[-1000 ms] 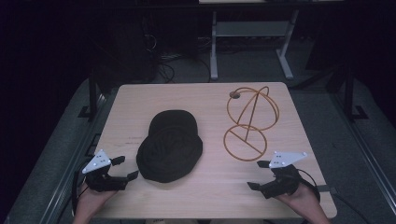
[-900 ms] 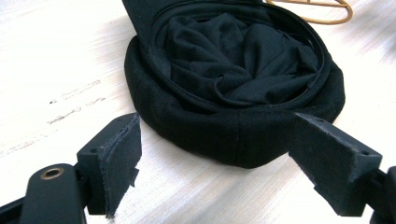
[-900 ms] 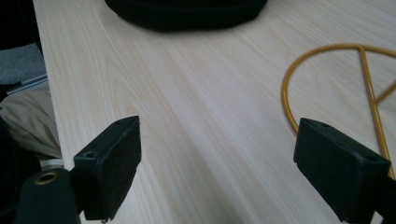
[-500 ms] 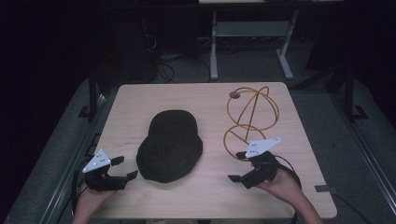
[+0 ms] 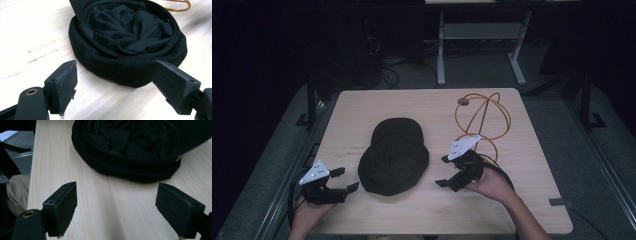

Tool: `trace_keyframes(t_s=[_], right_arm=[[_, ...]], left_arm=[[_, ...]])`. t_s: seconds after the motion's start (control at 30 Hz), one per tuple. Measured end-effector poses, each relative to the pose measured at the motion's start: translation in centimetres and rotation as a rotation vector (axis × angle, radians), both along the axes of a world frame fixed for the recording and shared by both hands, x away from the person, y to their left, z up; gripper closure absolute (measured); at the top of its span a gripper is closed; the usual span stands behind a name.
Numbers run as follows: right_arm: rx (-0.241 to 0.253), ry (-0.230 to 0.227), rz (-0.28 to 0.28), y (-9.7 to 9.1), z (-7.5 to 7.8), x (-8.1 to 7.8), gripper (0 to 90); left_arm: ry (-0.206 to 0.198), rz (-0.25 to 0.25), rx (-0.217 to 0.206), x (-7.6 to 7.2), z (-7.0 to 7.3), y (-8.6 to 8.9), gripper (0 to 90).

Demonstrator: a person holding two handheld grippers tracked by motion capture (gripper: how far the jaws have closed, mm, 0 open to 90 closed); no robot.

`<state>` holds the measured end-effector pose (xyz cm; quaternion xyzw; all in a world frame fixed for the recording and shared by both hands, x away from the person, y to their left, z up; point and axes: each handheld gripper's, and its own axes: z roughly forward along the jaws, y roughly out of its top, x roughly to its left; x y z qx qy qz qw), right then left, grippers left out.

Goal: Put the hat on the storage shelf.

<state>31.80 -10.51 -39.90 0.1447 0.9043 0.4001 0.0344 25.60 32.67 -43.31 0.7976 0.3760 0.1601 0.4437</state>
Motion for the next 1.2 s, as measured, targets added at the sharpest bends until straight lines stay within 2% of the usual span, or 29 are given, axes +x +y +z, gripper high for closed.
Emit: trace_keyframes(t_s=[0.23, 0.37, 0.47, 0.6, 0.9, 1.07, 1.17, 1.2], right_arm=[[-0.025, 0.006, 0.047, 2.3, -0.1, 1.2, 17.3], [-0.014, 0.001, 0.074, 3.7, 0.1, 1.4, 17.4], [-0.022, -0.006, 0.099, 4.8, 0.1, 1.6, 17.5], [-0.033, 0.001, 0.12, 5.9, 0.1, 1.9, 19.2], [-0.054, 0.003, 0.161, 7.7, -0.7, 2.8, 21.6], [-0.08, 0.004, 0.199, 9.0, -1.1, 3.1, 25.2], [-0.098, -0.001, 0.225, 9.7, -1.3, 3.1, 29.7], [-0.111, -0.008, 0.235, 9.9, -1.4, 3.2, 33.8]], left_arm=[[0.002, 0.0, -0.003, 0.0, -0.1, -0.1, 19.3], [-0.002, -0.002, 0.0, 0.0, 0.0, -0.1, 19.3], [0.001, -0.002, -0.003, 0.0, 0.0, 0.0, 19.3], [-0.002, 0.0, -0.008, 0.0, 0.0, 0.0, 19.3], [0.006, -0.016, 0.007, 0.1, -0.1, -0.3, 18.7], [0.008, -0.009, -0.002, 0.1, -0.1, -0.2, 18.7], [0.011, -0.012, 0.003, 0.1, -0.1, -0.2, 18.7], [0.011, -0.013, 0.003, 0.1, -0.1, -0.2, 18.7]])
